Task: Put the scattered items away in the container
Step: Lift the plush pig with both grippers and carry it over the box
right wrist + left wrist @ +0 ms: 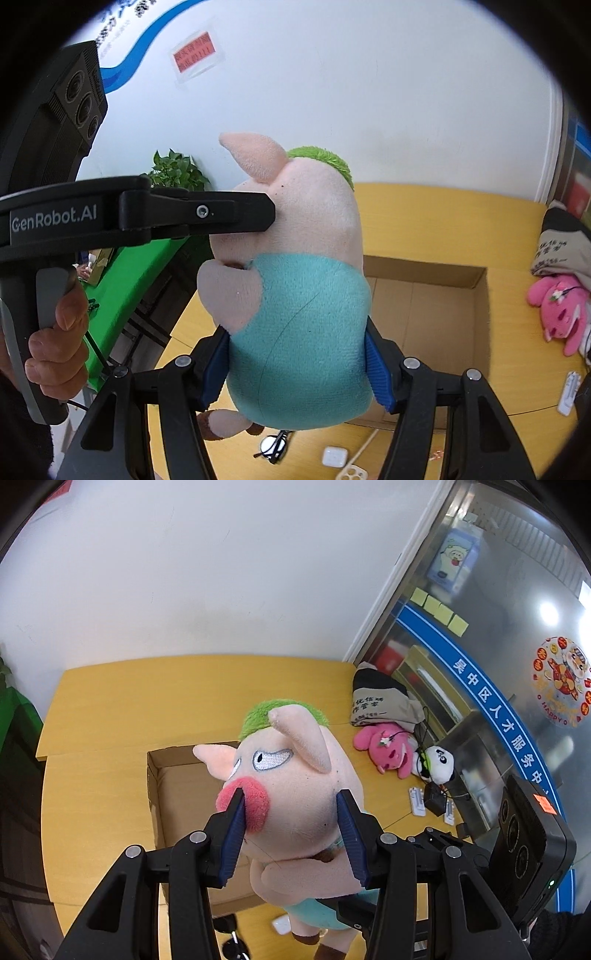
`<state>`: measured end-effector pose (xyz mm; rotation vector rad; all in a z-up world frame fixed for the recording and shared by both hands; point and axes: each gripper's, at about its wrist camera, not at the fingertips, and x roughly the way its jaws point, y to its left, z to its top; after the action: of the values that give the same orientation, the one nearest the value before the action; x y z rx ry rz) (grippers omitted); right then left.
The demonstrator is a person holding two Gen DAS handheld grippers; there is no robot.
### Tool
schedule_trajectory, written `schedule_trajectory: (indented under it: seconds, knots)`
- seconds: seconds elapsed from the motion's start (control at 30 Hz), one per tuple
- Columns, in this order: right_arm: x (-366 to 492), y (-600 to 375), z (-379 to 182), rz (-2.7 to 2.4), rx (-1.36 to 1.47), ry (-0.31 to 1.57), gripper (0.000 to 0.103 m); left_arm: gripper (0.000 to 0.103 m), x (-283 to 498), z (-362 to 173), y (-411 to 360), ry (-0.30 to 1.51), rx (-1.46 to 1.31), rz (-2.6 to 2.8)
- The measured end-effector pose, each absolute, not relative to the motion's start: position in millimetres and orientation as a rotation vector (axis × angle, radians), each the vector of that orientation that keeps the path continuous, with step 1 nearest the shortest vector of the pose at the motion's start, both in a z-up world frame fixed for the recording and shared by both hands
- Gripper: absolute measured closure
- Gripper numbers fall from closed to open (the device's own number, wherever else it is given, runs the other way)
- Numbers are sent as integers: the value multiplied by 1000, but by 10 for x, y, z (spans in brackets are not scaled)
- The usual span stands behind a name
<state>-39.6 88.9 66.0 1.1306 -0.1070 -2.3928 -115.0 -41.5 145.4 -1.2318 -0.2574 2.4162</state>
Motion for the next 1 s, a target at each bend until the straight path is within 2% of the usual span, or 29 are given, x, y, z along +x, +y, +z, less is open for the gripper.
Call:
schedule_trajectory:
  seconds: [0.63,1.0]
  knots:
    - [-1870,508,-772,-2201,1402,-228,40,54,-2683,-29,-849,-331,-1493,2307]
    - [-2327,241,-1678,-2138,1512,-298,40,54,-3223,-1059,-998,-265,-1647,2231]
